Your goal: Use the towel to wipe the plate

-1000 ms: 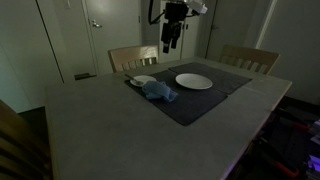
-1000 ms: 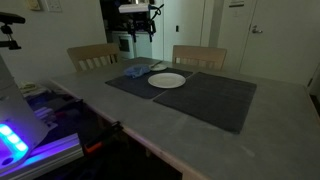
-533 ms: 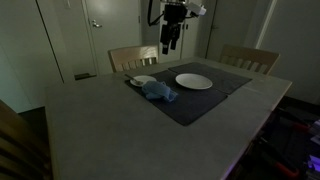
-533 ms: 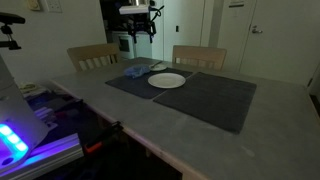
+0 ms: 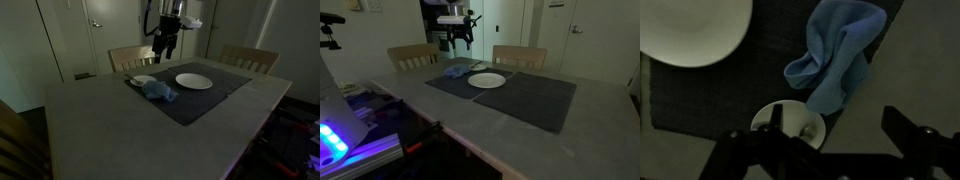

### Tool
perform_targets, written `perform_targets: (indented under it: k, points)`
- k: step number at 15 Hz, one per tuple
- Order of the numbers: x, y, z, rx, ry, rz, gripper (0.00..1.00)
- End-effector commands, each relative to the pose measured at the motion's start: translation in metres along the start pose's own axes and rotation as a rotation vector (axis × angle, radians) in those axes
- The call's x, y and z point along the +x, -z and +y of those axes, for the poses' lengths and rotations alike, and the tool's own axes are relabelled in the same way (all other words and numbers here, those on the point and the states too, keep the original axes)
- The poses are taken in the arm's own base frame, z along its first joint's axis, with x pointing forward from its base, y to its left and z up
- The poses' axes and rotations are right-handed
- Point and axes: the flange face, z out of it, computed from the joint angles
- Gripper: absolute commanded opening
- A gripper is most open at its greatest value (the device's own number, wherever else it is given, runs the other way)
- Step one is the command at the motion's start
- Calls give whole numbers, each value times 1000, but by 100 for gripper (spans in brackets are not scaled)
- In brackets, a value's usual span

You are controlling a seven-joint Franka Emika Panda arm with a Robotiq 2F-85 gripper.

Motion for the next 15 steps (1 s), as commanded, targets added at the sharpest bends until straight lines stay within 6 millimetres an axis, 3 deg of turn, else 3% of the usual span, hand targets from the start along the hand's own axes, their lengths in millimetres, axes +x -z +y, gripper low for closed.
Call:
perform_targets:
  k: [1, 6, 15]
  points:
    - [3, -25, -10, 33, -56, 30, 100]
    - [0, -66, -18, 39, -87, -17, 100]
    - [-7, -101, -27, 27, -161, -76, 100]
